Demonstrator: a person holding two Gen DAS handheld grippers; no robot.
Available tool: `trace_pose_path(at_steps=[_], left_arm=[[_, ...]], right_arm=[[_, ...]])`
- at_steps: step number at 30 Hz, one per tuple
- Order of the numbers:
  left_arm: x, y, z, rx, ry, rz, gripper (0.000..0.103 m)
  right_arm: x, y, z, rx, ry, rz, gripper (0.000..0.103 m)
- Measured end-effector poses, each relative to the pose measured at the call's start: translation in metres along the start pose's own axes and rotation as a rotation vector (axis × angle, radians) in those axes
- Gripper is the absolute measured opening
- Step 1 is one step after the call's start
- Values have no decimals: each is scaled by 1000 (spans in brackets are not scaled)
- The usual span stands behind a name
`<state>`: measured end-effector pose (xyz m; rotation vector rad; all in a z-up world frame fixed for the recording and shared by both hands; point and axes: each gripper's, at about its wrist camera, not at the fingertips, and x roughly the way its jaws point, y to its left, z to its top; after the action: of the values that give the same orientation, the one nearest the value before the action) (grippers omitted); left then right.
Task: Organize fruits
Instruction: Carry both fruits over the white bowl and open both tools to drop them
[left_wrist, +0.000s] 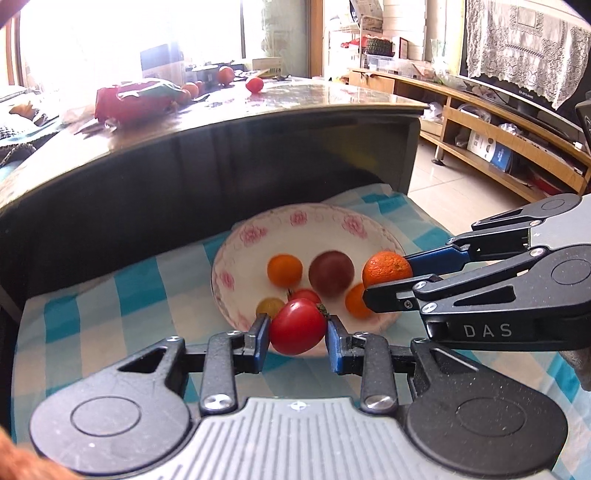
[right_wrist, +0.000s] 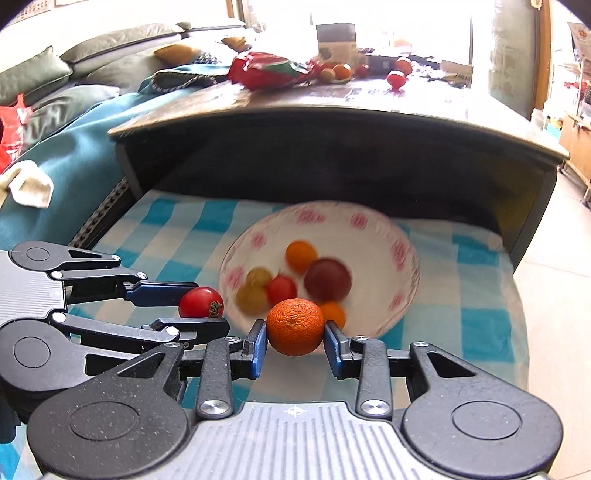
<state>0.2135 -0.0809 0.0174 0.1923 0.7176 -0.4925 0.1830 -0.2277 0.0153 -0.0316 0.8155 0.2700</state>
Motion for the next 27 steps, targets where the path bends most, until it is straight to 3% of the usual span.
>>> trace_pose_path(at_steps=[14,27], left_arm=[[43,11,25,-10,-43,39,41],[70,24,28,-36,-35,68,41]], right_arm=[[24,-21,28,9,-83,-72,29],[59,-33,40,-5,-82,-92,29]])
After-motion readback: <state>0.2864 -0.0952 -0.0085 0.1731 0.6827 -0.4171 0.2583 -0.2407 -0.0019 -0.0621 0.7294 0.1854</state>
